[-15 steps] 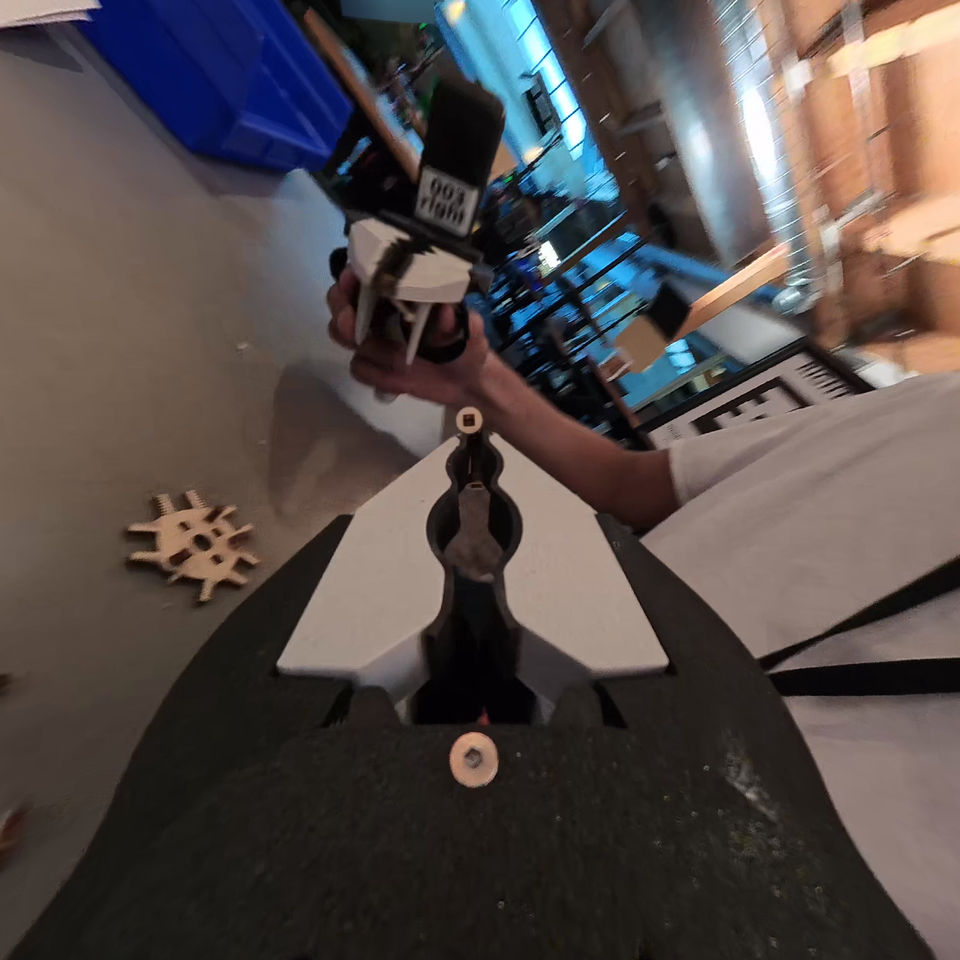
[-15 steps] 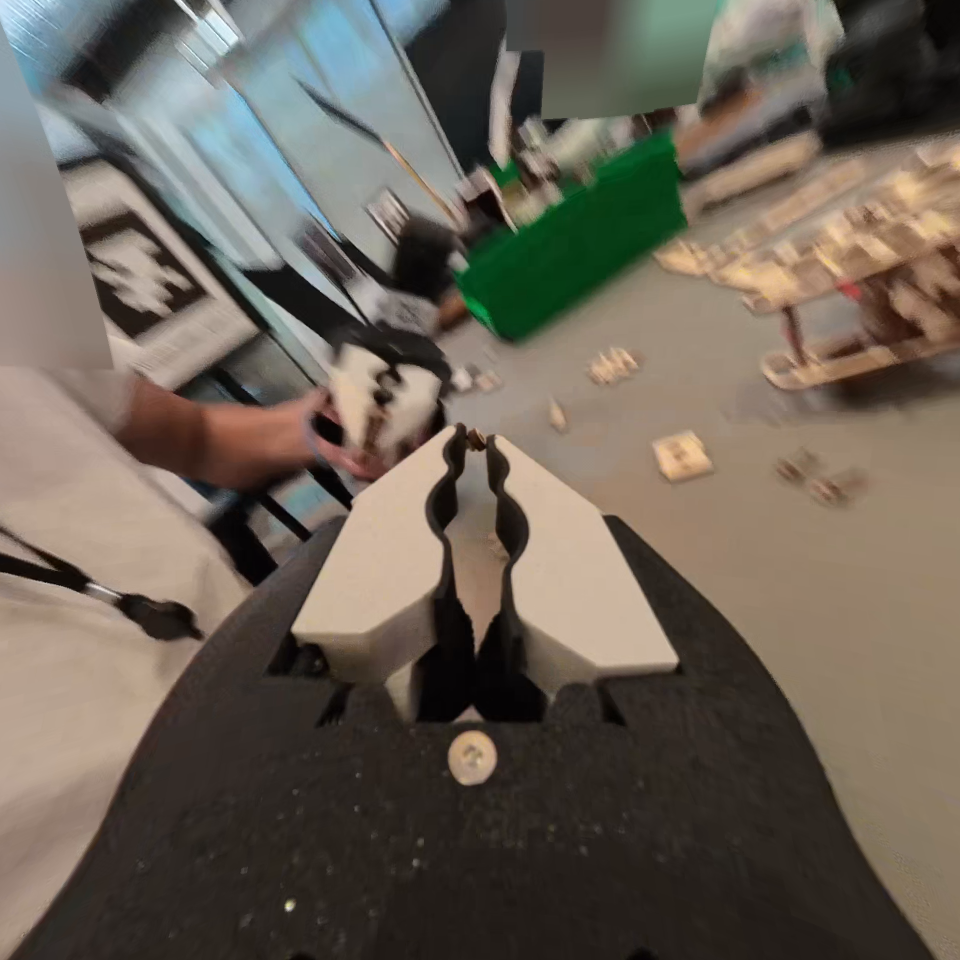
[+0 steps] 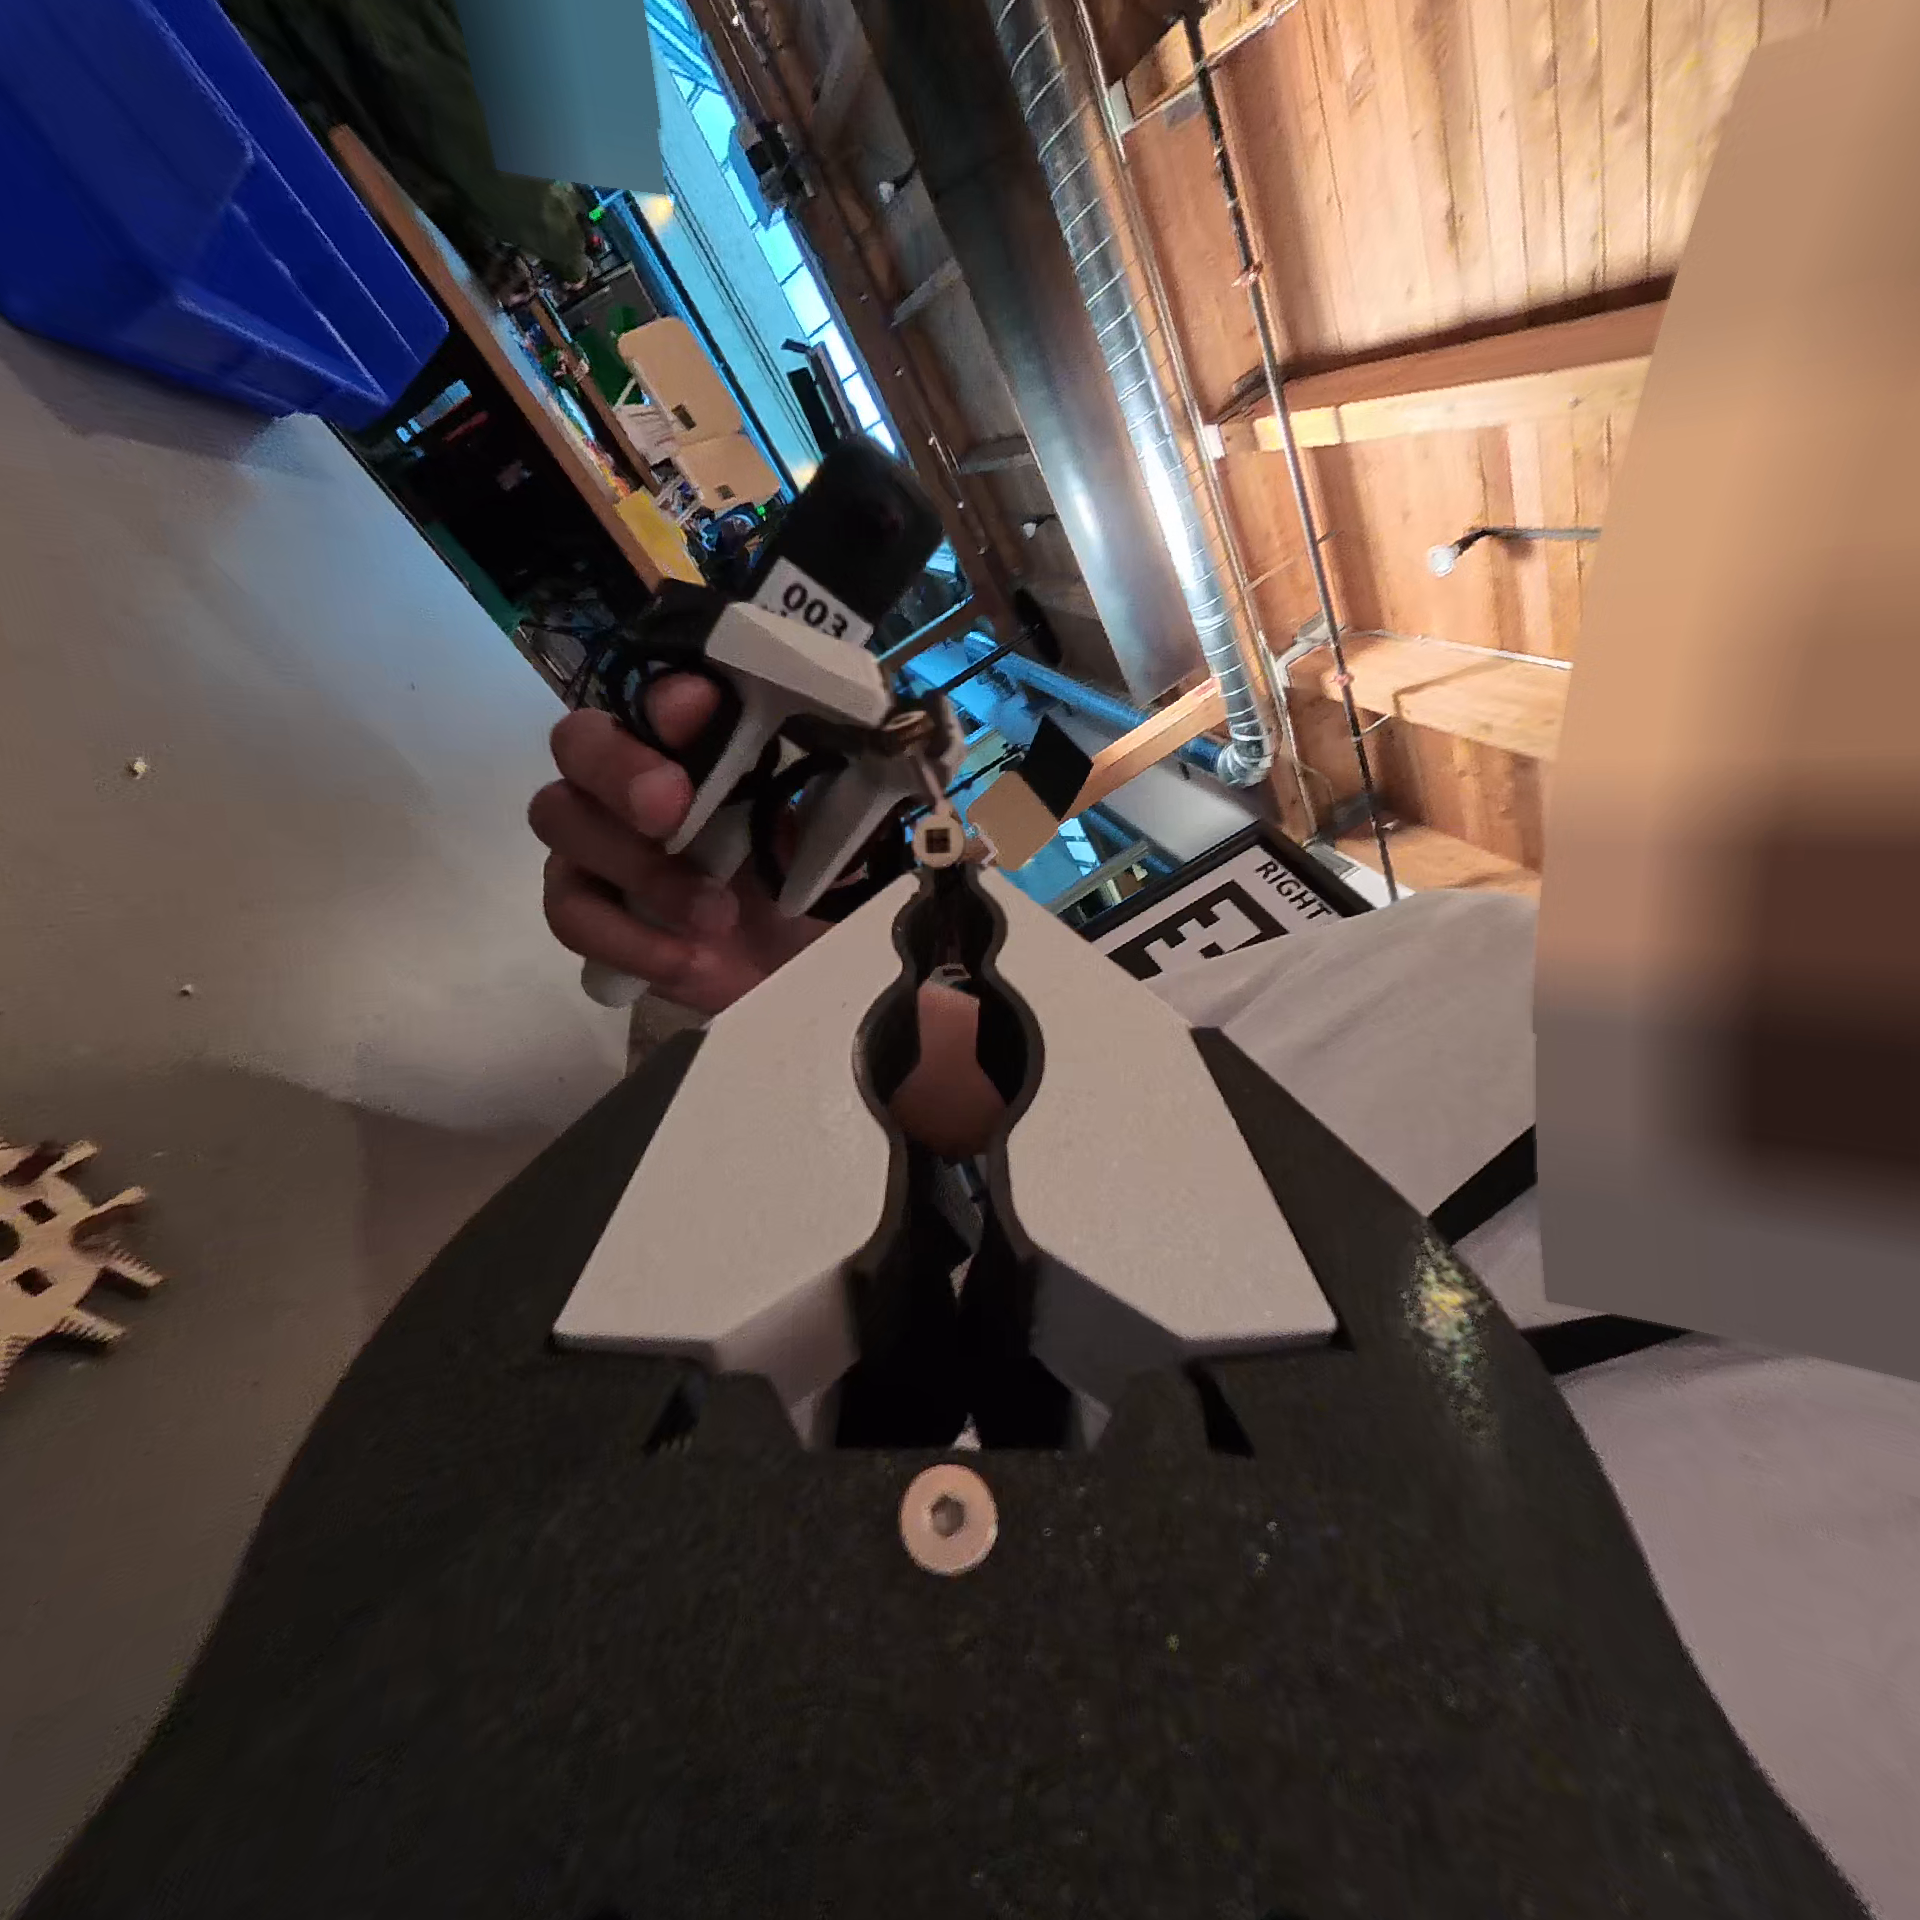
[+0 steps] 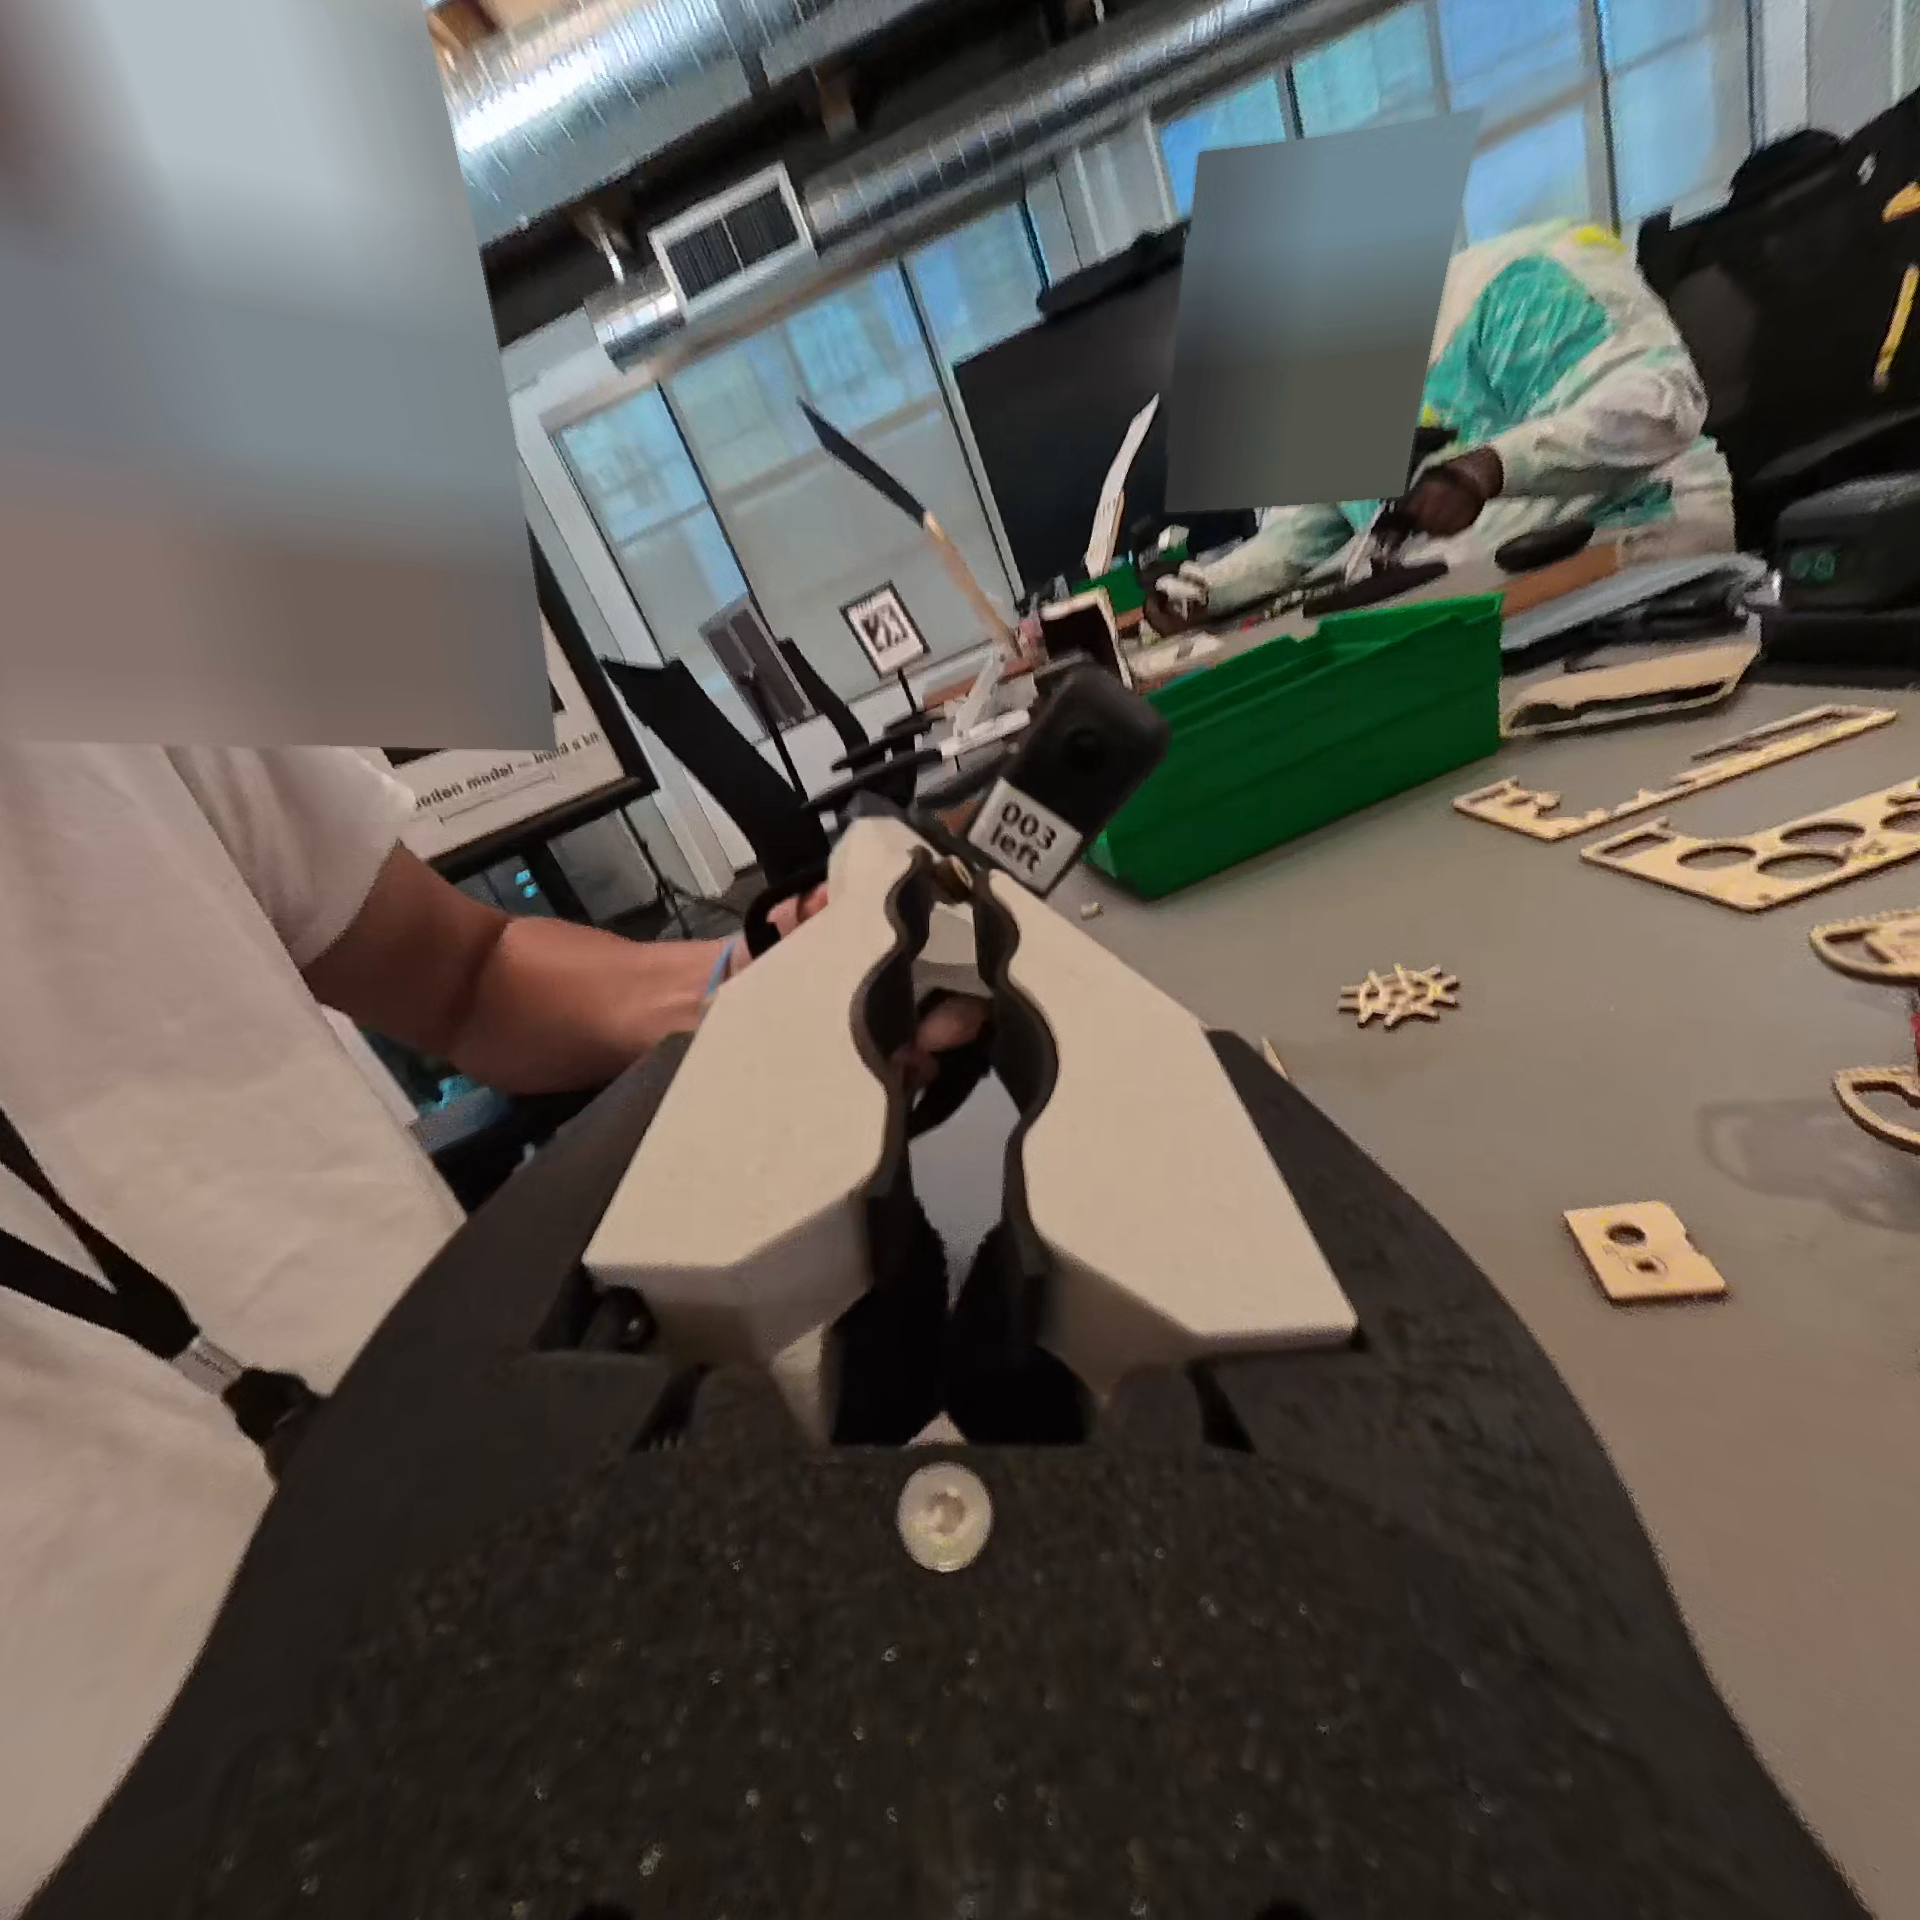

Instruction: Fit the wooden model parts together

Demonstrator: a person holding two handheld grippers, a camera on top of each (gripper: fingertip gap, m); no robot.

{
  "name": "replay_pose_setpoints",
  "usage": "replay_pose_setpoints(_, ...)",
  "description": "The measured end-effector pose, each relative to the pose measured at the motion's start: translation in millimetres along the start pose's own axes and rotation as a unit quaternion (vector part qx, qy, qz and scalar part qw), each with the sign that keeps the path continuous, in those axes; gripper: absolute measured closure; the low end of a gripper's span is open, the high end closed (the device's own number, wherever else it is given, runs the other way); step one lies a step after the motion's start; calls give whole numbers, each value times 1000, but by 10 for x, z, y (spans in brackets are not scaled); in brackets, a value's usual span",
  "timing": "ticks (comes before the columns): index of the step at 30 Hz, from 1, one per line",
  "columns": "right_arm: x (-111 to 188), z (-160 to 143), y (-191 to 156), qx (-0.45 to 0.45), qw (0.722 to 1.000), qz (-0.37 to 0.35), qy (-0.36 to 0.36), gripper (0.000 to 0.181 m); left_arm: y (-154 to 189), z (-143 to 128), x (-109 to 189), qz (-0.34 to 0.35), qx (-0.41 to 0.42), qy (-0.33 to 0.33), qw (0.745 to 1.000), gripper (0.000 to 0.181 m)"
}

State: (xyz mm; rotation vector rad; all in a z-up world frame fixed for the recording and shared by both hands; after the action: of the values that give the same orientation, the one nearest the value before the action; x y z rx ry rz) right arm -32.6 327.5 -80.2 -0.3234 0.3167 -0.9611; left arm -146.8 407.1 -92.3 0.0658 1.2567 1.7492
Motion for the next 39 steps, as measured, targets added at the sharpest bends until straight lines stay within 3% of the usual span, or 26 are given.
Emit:
replay_pose_setpoints(3, -28, 55, -48, 6, 999, -26, 33, 175, 12, -9, -28, -2, 2, 9, 1000, 181)
replay_pose_setpoints(6, -63, 74, -49, 11, 996, -89, -15, 175, -10, -6, -11, 46, -27, 5, 999, 181)
replay_pose_setpoints(8, -58, 62, -23, 19, 985, -149, -85, 174, -31, 25, 42, 106, -65, -2, 992, 181)
replay_pose_setpoints(12, -65, 38, -24, 79, 943, -259, -196, 175, -51, 87, 153, 242, -163, -59, 955, 181)
replay_pose_setpoints(19, -218, -85, -23, 103, 903, -339, -243, 175, -91, 78, 173, 354, -223, -110, 902, 181)
replay_pose_setpoints(23, -236, -179, 46, 60, 889, -368, -267, 176, -140, 15, 135, 378, -224, -127, 889, 180)
replay_pose_setpoints(26, -222, -223, 44, 81, 879, -377, -281, 176, -174, -11, 124, 389, -226, -141, 882, 180)
replay_pose_setpoints(39, -244, -234, 50, 114, 874, -373, -289, 176, -208, -7, 160, 372, -192, -125, 899, 181)
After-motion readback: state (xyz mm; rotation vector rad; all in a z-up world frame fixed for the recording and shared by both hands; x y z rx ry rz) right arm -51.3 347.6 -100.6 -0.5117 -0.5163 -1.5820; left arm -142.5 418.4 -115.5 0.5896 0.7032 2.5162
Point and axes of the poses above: each gripper's, where its closed fingertips meet, x back along the fingers, z out of its top, y = z × x across the jaws, the point moved 7 cm from there along x, back along the fingers, and after that the axes turned 12 degrees about -z, right-handed, at the moved point
